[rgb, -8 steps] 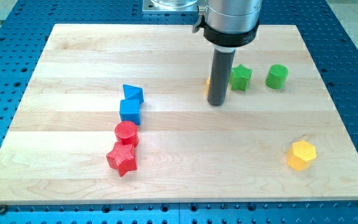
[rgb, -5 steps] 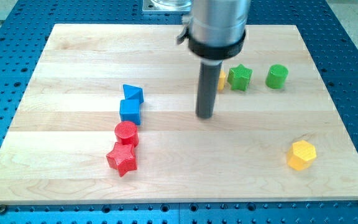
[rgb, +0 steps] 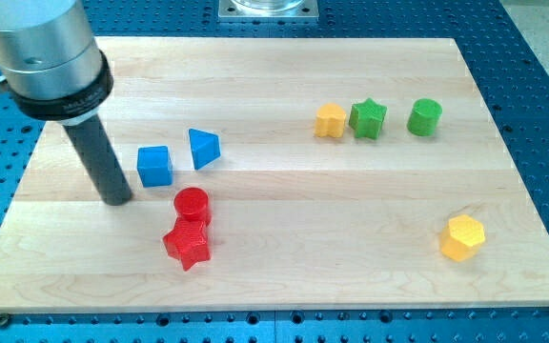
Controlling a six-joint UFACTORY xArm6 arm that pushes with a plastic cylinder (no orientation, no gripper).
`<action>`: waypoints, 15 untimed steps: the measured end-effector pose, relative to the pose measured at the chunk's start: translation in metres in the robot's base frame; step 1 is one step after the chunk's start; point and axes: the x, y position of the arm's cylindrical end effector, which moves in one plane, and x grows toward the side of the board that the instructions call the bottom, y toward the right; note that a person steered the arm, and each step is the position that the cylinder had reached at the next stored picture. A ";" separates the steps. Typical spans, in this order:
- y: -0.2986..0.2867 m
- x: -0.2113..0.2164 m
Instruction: Move the blue blocks to the center
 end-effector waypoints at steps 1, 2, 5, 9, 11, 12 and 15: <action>0.049 -0.007; 0.028 -0.010; 0.023 -0.037; 0.090 -0.103; 0.111 -0.092; 0.117 -0.092; 0.110 -0.150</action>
